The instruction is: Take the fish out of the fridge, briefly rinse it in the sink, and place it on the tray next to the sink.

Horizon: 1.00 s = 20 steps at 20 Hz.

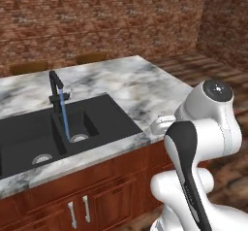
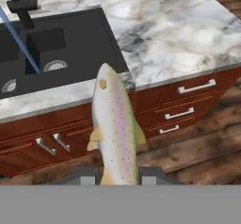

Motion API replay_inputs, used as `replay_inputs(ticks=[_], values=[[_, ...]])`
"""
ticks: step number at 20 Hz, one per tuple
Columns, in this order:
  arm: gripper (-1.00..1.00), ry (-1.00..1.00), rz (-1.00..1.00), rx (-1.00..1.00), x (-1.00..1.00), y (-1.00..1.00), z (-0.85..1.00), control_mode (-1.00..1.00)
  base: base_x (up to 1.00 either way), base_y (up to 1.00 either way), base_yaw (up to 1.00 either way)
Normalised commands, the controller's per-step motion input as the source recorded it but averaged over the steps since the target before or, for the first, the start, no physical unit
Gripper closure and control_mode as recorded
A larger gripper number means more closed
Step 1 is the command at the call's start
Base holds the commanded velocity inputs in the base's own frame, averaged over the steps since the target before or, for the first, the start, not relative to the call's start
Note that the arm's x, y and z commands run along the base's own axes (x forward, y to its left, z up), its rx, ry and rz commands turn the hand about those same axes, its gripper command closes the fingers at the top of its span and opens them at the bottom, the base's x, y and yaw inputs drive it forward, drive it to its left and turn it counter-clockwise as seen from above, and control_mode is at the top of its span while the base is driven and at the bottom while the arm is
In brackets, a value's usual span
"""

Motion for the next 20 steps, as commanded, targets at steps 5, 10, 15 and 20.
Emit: replay_inputs(ticks=[5,10,15,20], values=[[1.0,0.0,0.0,0.0,0.0,0.0,0.0,1.0,0.0,-0.74,0.07],[1.0,0.0,0.0,0.0,0.0,0.0,0.0,1.0,0.08,-0.11,0.15],[1.0,0.0,0.0,0.0,0.0,0.0,0.0,1.0,0.17,0.0,0.2],[1.0,0.0,0.0,0.0,0.0,0.0,0.0,1.0,0.47,0.15,0.15]])
